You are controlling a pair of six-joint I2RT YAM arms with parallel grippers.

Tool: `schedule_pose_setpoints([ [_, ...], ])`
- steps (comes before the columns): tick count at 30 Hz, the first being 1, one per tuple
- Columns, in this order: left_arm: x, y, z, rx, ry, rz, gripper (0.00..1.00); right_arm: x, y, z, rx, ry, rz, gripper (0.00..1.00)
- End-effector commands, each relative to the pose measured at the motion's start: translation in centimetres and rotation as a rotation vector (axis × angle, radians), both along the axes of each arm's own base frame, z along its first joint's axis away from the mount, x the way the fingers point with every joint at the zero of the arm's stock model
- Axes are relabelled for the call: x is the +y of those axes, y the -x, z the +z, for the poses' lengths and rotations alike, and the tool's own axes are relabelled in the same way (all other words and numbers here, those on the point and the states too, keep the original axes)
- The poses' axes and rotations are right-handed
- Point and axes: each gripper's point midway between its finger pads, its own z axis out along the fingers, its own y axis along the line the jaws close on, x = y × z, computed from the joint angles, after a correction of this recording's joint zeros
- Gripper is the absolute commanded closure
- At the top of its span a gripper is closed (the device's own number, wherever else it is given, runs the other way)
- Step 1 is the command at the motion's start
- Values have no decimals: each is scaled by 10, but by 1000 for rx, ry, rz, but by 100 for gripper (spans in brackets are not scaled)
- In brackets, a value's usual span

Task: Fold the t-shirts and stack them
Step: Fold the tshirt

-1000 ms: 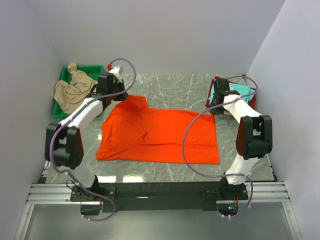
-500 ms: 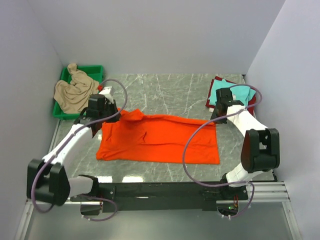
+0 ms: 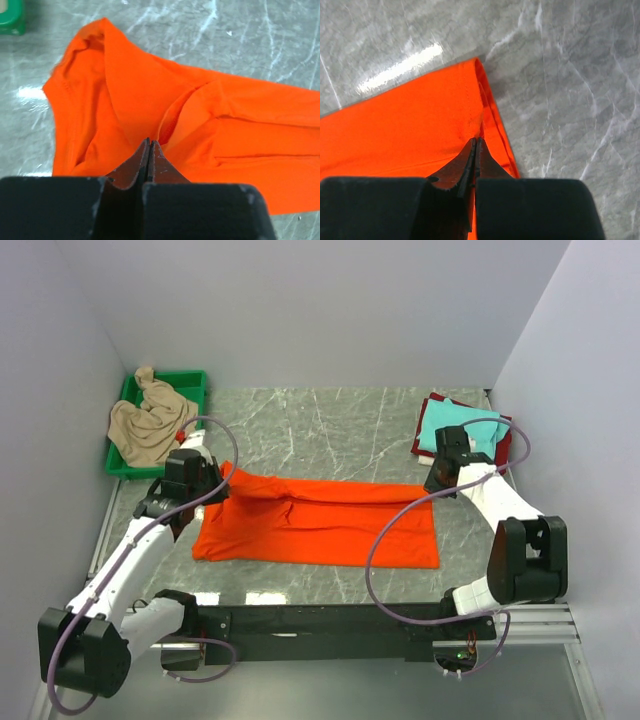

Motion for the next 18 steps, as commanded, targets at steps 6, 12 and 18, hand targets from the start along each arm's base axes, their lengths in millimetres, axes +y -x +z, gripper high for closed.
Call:
schedule_pose_setpoints([
  [6, 19, 10, 14, -21, 15, 144, 100, -4, 19, 5, -29, -2, -36, 100],
  [12, 22, 22, 7, 32, 44, 196, 100, -3, 33, -5, 1, -14, -40, 100],
  [18, 24, 31, -6, 94, 66, 241, 99, -5, 44, -13, 43, -5, -67, 100],
])
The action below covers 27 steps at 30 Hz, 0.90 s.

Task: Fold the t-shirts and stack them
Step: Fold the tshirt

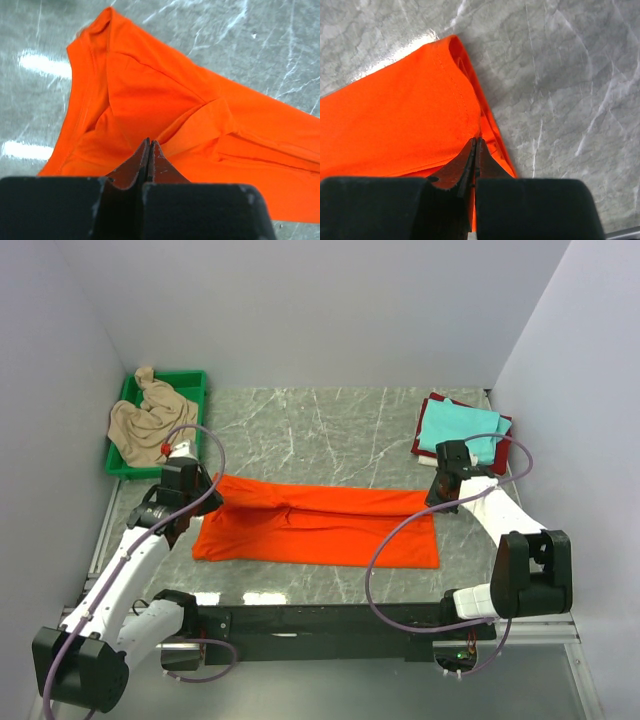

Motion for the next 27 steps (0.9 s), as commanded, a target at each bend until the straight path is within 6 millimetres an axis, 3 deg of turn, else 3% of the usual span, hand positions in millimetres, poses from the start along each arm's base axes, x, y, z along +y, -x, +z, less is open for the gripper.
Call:
schedule_pose_setpoints([
  [1, 4, 7, -5, 31, 25, 61, 100, -4, 7, 3, -3, 7, -37, 100],
  [6, 5, 14, -15, 94, 45, 103, 98, -3, 22, -9, 46, -4, -59, 100],
  [7, 4, 16, -16, 109, 50, 103, 94, -2, 23, -10, 52, -8, -60, 88],
  [8, 3, 17, -15, 115, 62, 103, 87, -2, 26, -9, 57, -10, -59, 82],
  [9, 1, 23, -17, 139, 79, 110, 67, -1, 27, -8, 57, -12, -57, 78],
  [10, -2, 27, -13, 134, 105, 100, 60, 0, 28, -6, 54, -12, -55, 69],
  [12, -6, 37, -12, 146, 141, 103, 47, 0, 28, 3, 30, -11, -53, 63],
  [15, -9, 43, 2, 105, 193, 103, 38, 1, 22, 20, -13, -11, -44, 60],
  [20, -16, 31, -2, 76, 201, 63, 35, 18, 0, 46, -106, -43, 22, 59],
  [24, -24, 4, -15, 83, 184, 31, 34, 49, -15, 50, -138, -105, 97, 59],
  [27, -33, -17, -15, 49, 193, -14, 33, 85, -24, 49, -153, -151, 175, 60],
])
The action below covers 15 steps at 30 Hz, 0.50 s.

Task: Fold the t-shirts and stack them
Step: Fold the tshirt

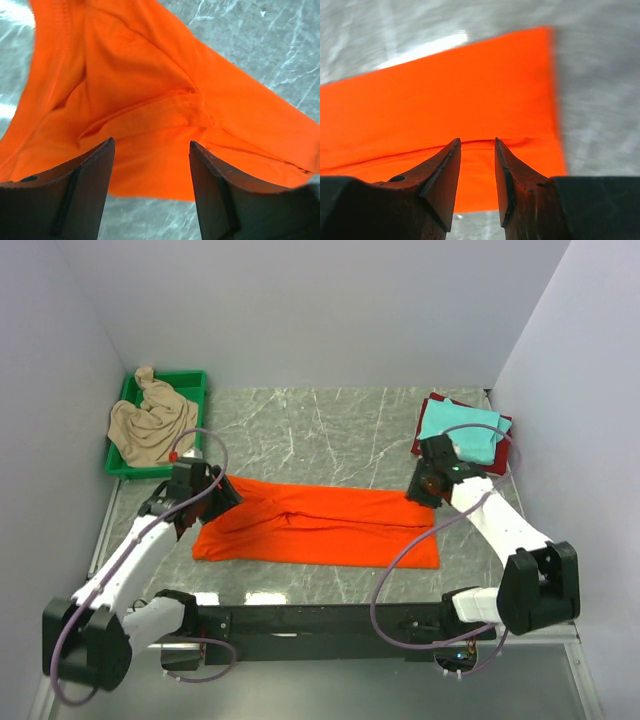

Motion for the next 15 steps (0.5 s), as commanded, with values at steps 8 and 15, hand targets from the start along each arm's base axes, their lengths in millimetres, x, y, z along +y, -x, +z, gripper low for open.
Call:
schedule_pose_setpoints([
  [8, 12, -33, -14, -1, -108, 34, 28, 166, -39, 23, -84, -227, 358, 61],
  [15, 36, -18, -30, 44, -74, 156, 23, 268, -54, 34, -121, -320, 589, 62],
])
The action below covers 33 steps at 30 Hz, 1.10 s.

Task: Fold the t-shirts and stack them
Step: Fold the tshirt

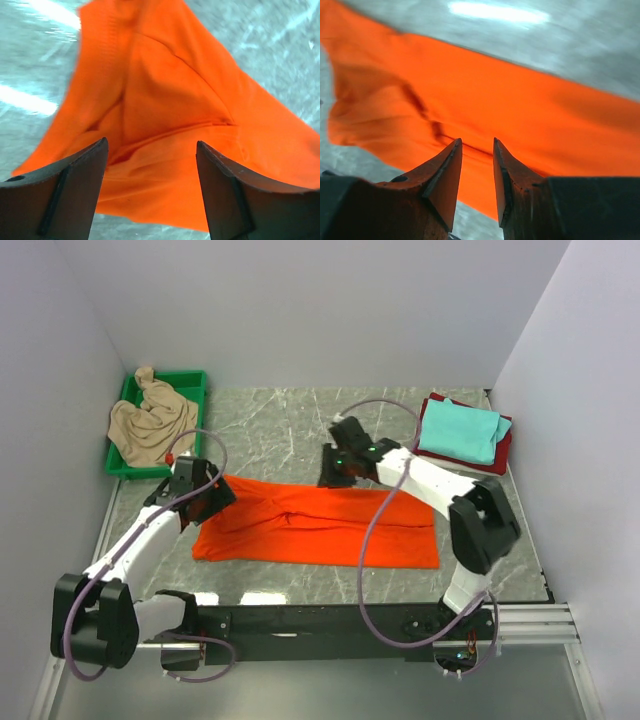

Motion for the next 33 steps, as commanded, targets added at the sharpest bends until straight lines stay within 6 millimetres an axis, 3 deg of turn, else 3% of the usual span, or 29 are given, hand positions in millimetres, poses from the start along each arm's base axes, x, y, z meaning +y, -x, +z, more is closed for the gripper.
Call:
schedule_pose_setpoints([
  [1, 13, 3, 4, -32, 19, 75, 23, 58, -19, 23, -86, -105, 119, 62],
  [3, 14, 7, 0, -29, 32, 80, 23, 79, -16, 18, -85, -114, 172, 62],
  [4, 13, 9, -2, -24, 40, 76, 23, 87, -18, 5, -70, -108, 192, 62],
  [6, 9, 14, -8, -10, 73, 70, 24, 106, -19, 6, -73, -132, 235, 62],
  [7, 7, 15, -10, -6, 84, 67, 24, 115, -17, -8, -58, -124, 259, 62],
  [8, 6, 17, -14, -5, 97, 72, 26, 124, -18, -6, -67, -135, 275, 62],
  [12, 3, 19, -15, -13, 130, 71, 28, 147, -14, -29, -50, -124, 333, 62],
  [13, 3, 19, -15, -14, 131, 72, 28, 152, -15, -27, -61, -131, 347, 62],
  [18, 5, 23, -17, -2, 124, 74, 27, 165, -11, -44, -48, -109, 385, 62],
  [29, 7, 28, -21, 2, 121, 78, 28, 171, -8, -42, -46, -123, 399, 63],
  [33, 7, 29, -26, 15, 115, 75, 28, 175, -3, -42, -37, -133, 421, 75],
])
